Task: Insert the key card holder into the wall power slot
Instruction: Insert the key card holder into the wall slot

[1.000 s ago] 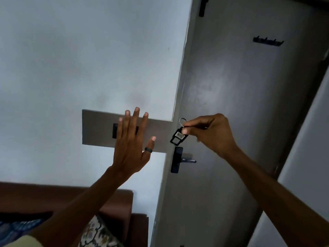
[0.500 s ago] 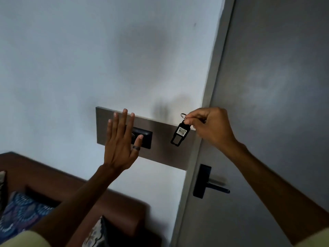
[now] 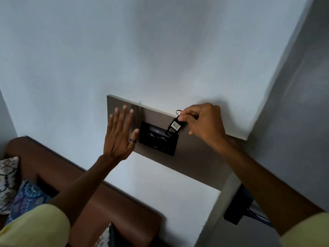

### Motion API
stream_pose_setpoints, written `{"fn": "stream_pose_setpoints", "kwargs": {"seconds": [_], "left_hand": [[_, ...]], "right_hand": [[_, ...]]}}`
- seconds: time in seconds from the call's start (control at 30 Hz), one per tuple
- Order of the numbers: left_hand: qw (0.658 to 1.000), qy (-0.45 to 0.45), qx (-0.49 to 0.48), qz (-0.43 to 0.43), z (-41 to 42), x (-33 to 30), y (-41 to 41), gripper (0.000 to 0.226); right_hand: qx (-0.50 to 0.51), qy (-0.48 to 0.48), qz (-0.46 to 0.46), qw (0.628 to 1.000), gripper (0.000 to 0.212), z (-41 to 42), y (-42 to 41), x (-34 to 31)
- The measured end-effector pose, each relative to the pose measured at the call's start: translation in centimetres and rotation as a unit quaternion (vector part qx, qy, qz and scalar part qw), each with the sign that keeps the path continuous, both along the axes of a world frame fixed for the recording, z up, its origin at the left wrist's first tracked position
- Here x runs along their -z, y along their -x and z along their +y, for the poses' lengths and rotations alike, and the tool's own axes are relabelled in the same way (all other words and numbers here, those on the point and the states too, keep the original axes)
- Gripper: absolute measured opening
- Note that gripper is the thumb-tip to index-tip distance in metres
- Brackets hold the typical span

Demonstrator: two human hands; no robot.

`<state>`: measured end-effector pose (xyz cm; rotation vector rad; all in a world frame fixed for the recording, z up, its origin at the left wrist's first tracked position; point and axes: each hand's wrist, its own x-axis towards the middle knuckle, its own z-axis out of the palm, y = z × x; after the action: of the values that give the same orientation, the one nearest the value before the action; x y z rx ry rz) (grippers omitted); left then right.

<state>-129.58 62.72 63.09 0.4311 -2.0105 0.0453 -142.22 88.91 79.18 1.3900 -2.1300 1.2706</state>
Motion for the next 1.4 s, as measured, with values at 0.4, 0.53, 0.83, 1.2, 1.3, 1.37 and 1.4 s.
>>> {"fn": "stream_pose_setpoints", "kwargs": {"seconds": [0.4,0.53,0.83,1.2,1.3,1.37,1.4], "left_hand": [[0.997,0.018,0.033,0.068,-6.6,3.2,7.2,0.066],[0.994,0.029,0.036,0.098,-7.1,3.8,8.2,0.066],[0.995,0.024,0.041,0.093,-7.1,3.8,8.1,0.065],[0.995,0.011,0.052,0.087,-6.4,3.6,8.1,0.066],[0.995,0.007,0.052,0.083,-6.4,3.6,8.1,0.065],[0.996,0.005,0.048,0.079,-6.5,3.7,8.1,0.065],[0.996,0.004,0.048,0.08,-6.6,3.8,8.2,0.066]], "right_hand": [[0.003,0.001,0.081,0.997,0.005,-5.4,1.8,2.6],[0.0,0.013,0.13,0.991,0.007,-5.9,1.8,2.7],[0.014,0.027,0.224,0.974,0.008,-6.6,1.0,5.4],[0.05,0.053,0.242,0.968,0.018,-6.5,1.1,6.7],[0.077,0.066,0.248,0.963,0.017,-6.7,0.9,6.9],[0.092,0.069,0.245,0.963,0.016,-6.9,0.7,7.1],[0.092,0.07,0.247,0.962,0.017,-7.0,0.5,7.2]]}}
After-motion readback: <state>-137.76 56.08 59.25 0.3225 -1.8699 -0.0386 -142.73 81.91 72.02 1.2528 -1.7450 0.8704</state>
